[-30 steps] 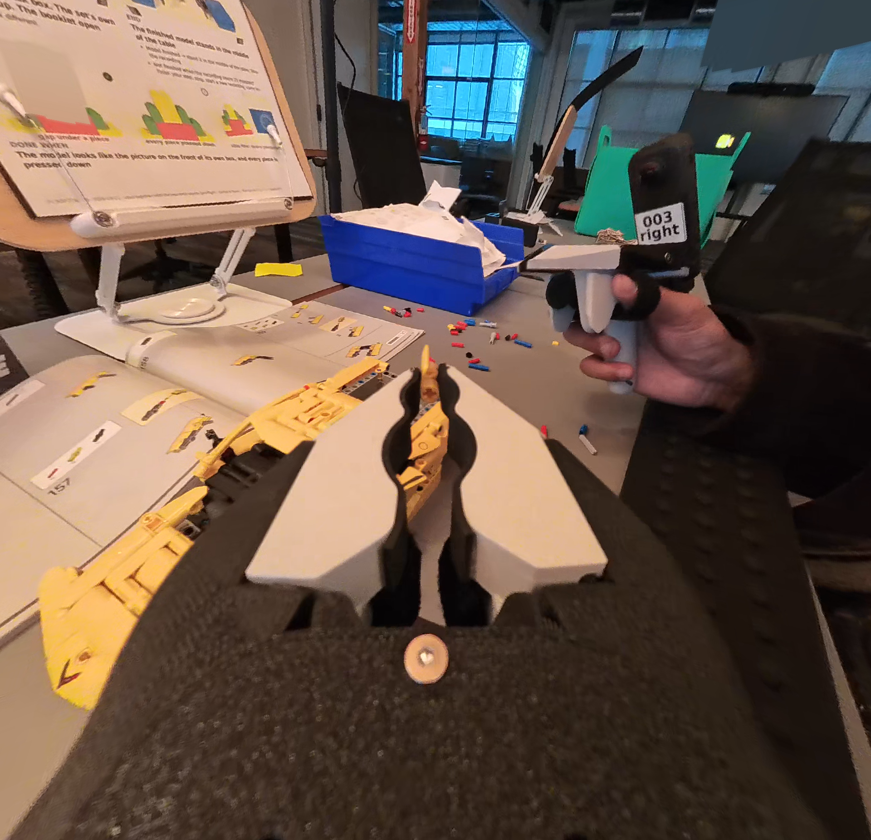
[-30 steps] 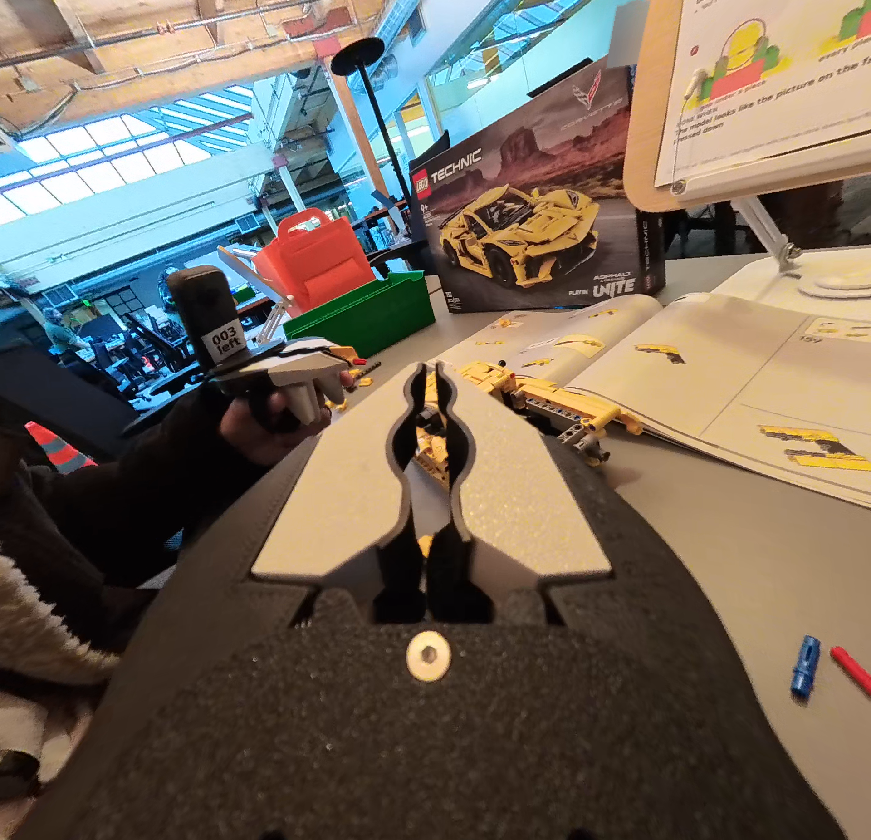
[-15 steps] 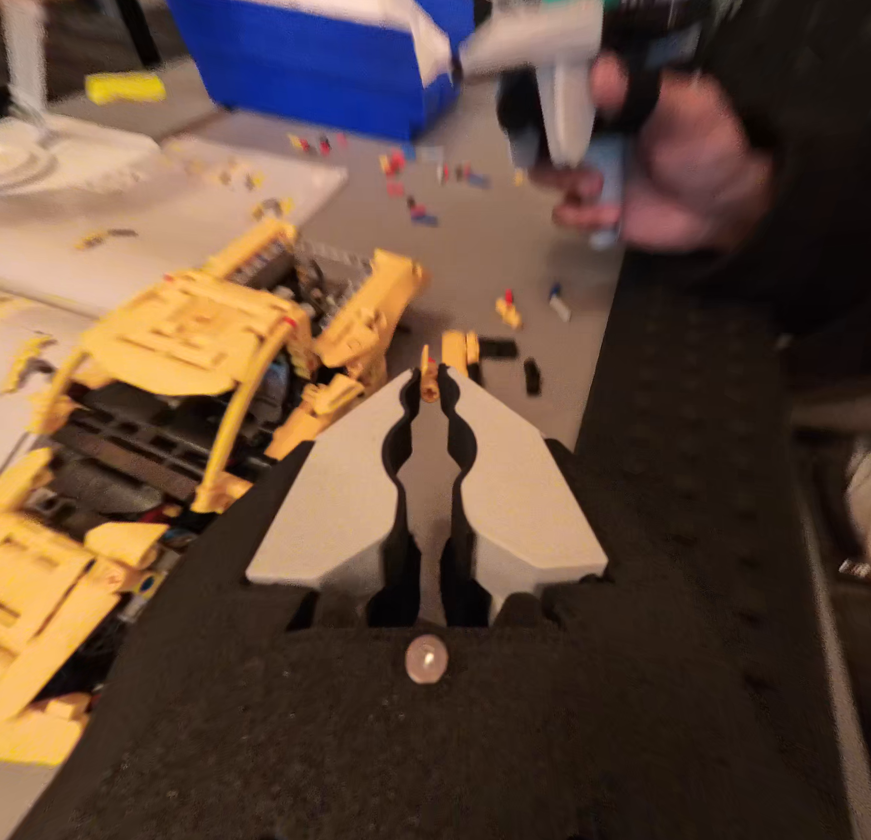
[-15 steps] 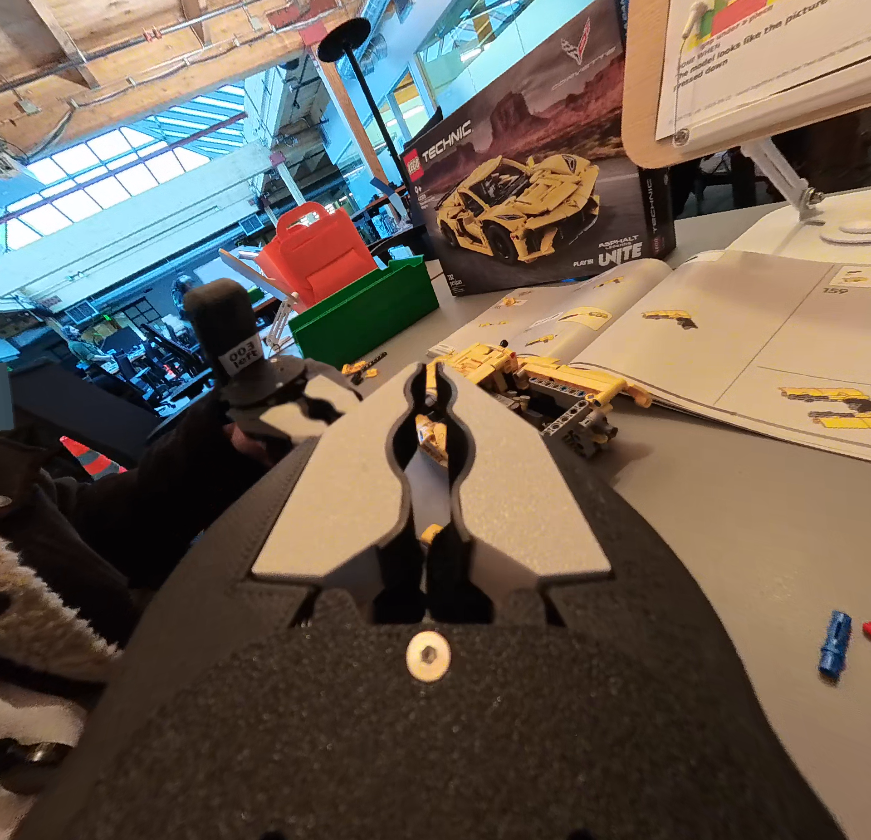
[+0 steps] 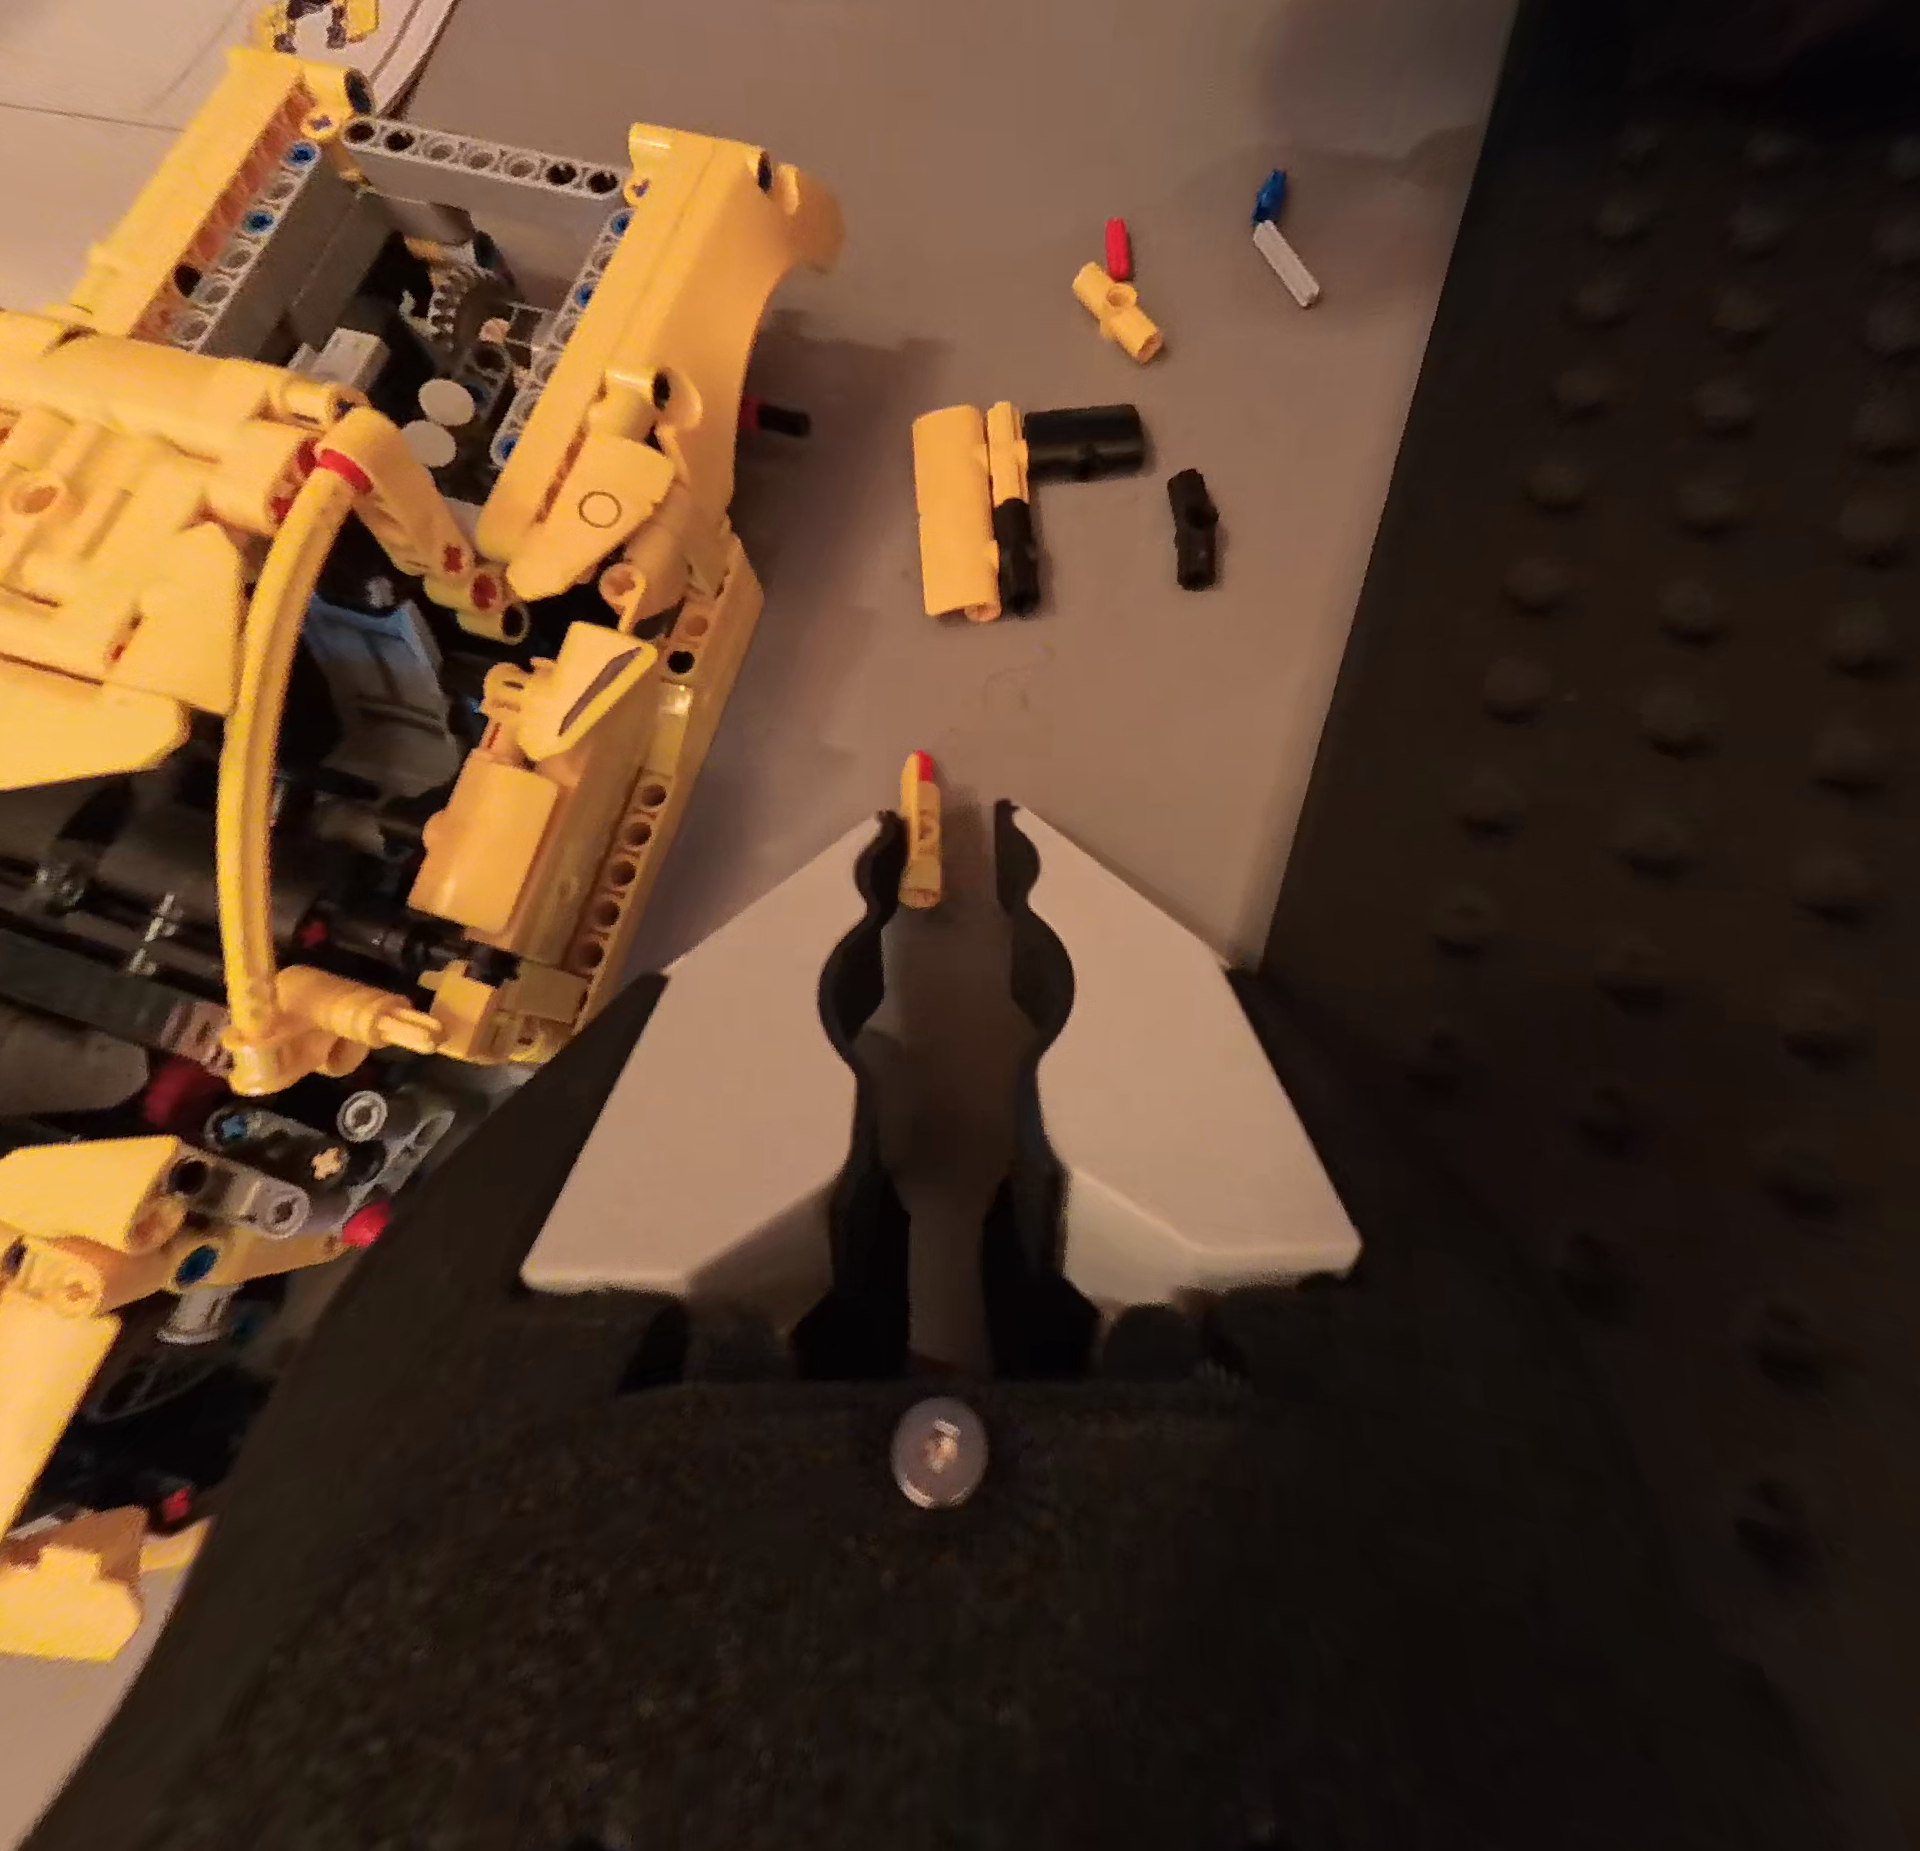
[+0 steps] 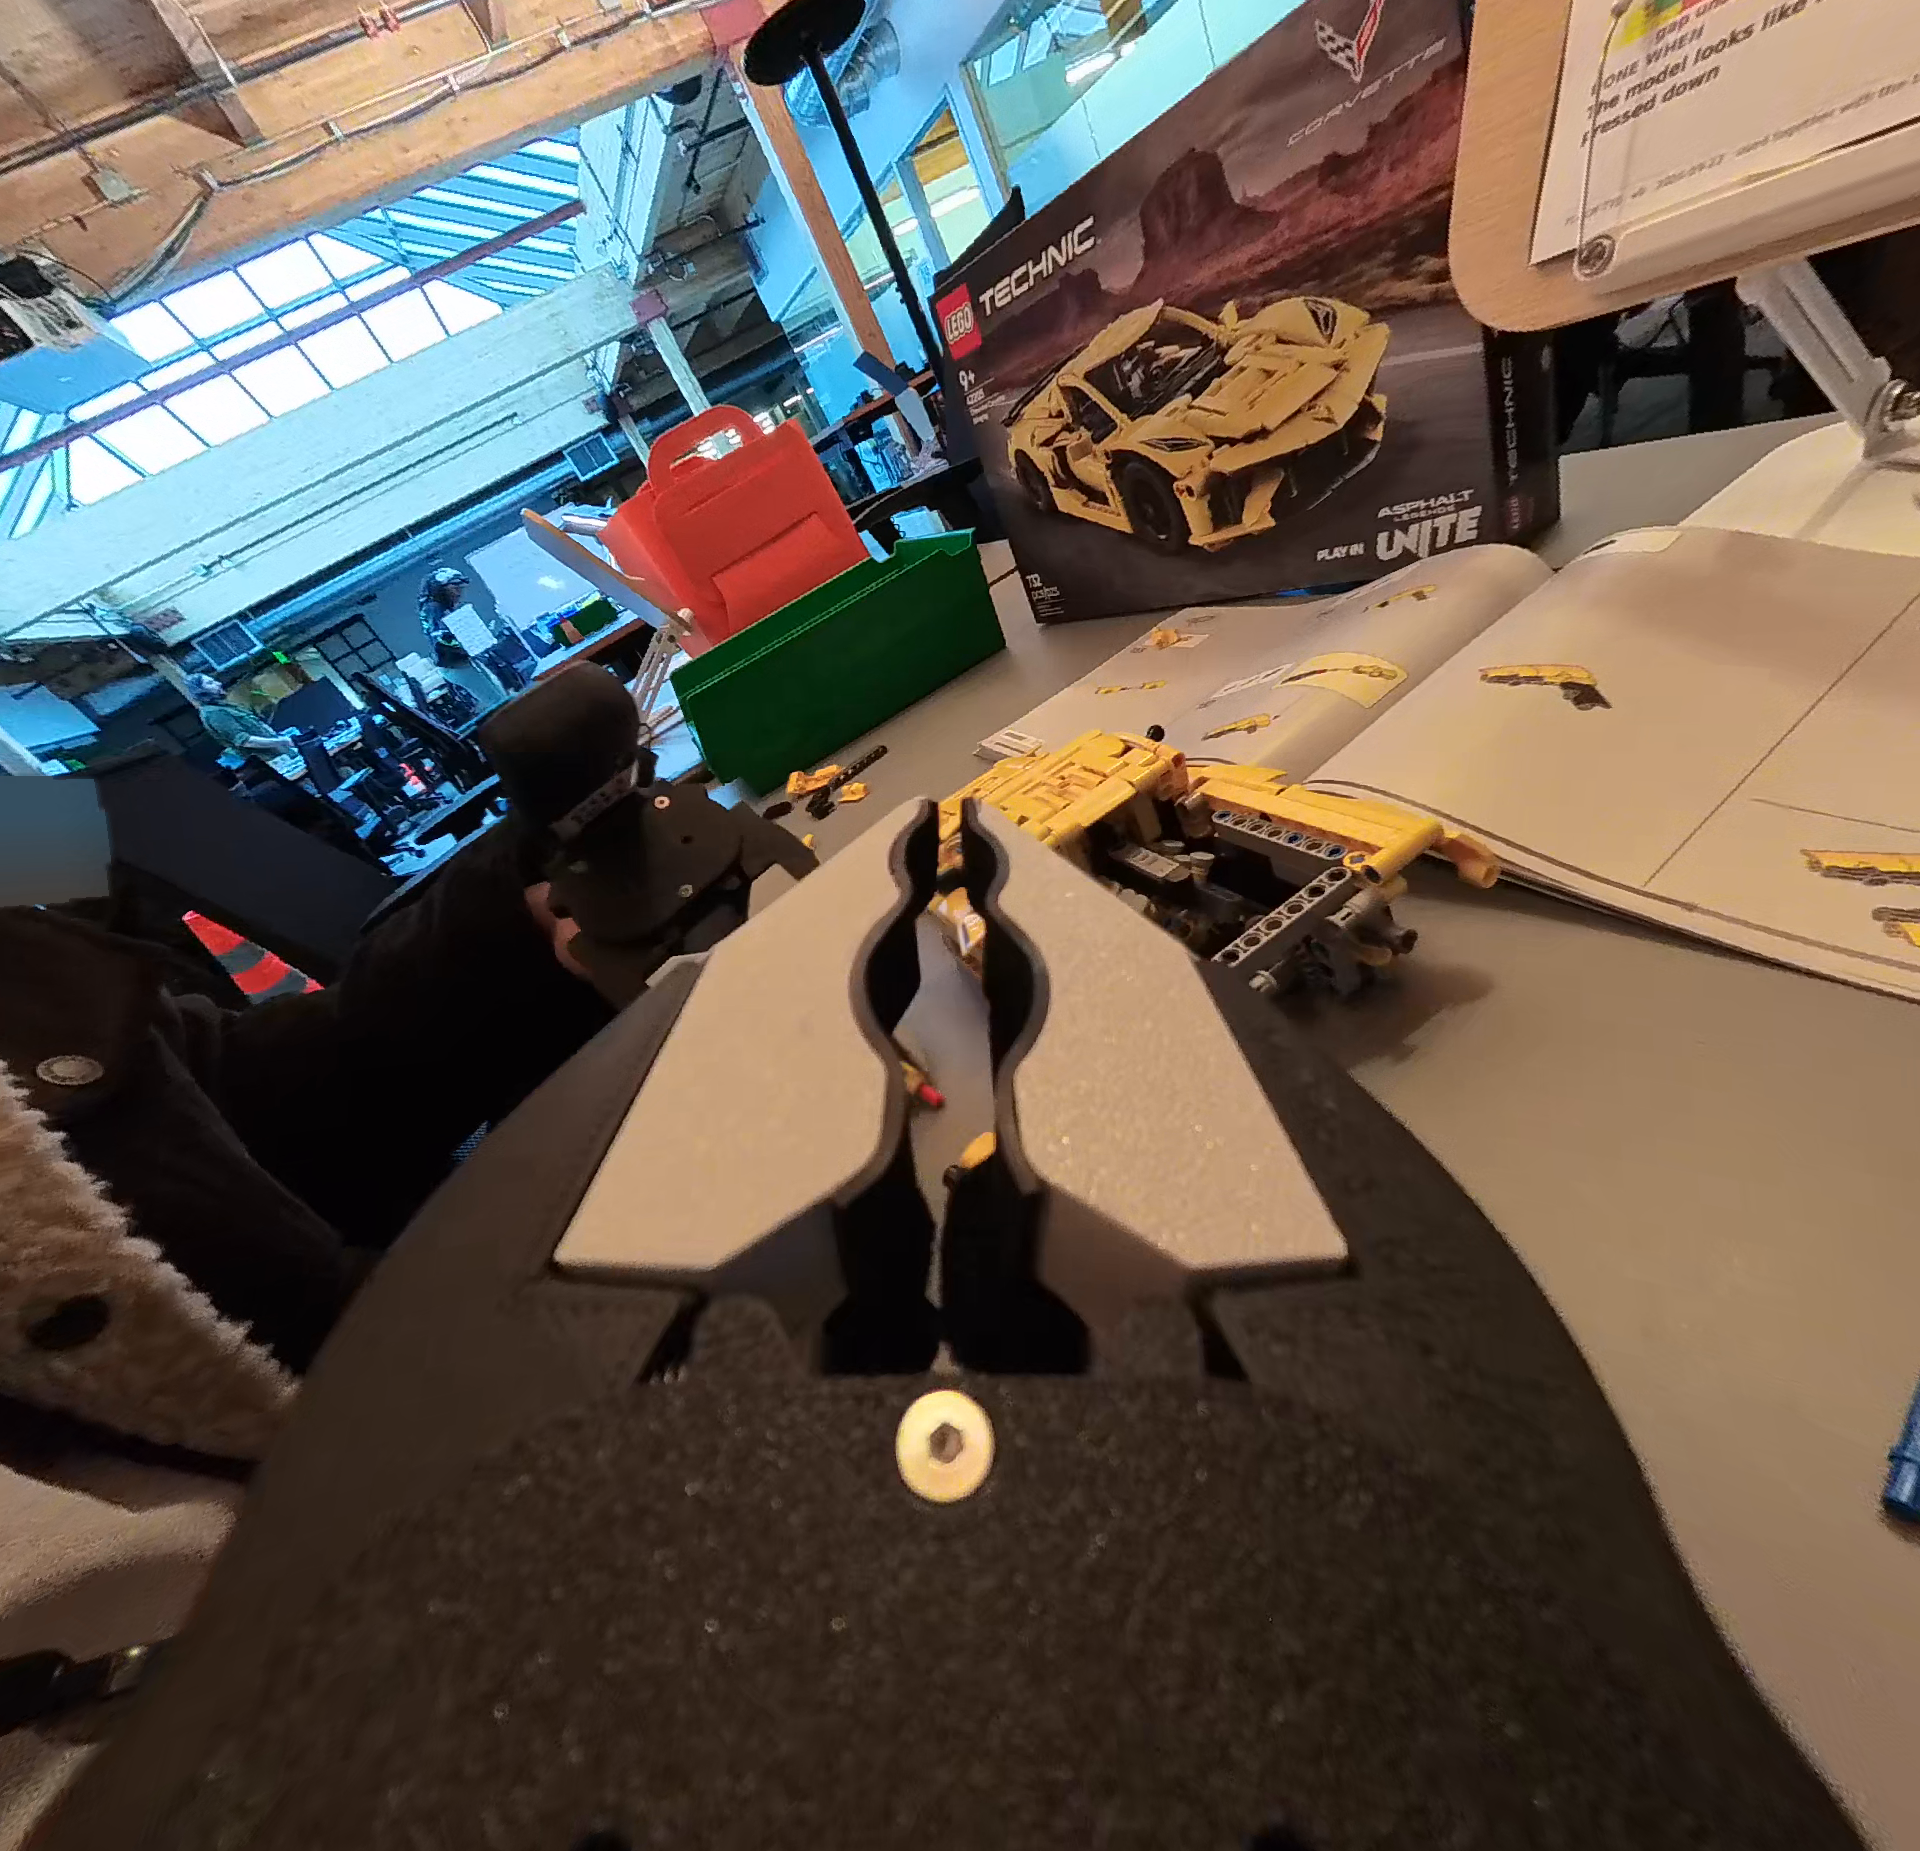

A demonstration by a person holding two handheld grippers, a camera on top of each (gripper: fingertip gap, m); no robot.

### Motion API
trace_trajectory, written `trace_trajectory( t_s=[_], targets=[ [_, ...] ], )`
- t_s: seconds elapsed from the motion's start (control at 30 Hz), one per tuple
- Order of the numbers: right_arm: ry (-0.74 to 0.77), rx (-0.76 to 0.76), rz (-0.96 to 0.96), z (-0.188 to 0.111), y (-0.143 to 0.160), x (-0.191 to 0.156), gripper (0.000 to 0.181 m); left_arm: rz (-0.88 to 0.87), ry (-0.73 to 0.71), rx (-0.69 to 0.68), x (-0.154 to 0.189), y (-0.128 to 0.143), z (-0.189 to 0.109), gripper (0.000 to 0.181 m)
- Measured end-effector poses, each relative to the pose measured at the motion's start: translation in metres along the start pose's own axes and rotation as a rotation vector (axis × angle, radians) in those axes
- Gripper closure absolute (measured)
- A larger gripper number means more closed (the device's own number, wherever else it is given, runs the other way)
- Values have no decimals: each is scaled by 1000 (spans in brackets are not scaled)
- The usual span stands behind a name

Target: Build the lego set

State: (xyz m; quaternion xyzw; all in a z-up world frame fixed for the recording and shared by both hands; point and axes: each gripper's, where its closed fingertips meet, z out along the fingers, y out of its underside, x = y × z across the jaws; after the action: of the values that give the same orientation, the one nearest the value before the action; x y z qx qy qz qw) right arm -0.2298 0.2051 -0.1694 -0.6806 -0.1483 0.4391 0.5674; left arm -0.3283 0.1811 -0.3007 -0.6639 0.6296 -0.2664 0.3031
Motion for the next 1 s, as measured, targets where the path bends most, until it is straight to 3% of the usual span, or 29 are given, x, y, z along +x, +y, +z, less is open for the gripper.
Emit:
trace_trajectory(
  t_s=[0.5, 0.83, 1.0],
  targets=[
    [-32, 19, 90, -2, -2, 4, 177, -45, -20, -3, -8, 8, -14, 143],
    [-31, 8, 82, -1, 0, 3, 177, -59, -30, -3, -13, 10, -15, 147],
    [-36, 6, 86, 0, 0, 2, 177, -99, -49, -42, -20, 17, -20, 137]
  ],
)
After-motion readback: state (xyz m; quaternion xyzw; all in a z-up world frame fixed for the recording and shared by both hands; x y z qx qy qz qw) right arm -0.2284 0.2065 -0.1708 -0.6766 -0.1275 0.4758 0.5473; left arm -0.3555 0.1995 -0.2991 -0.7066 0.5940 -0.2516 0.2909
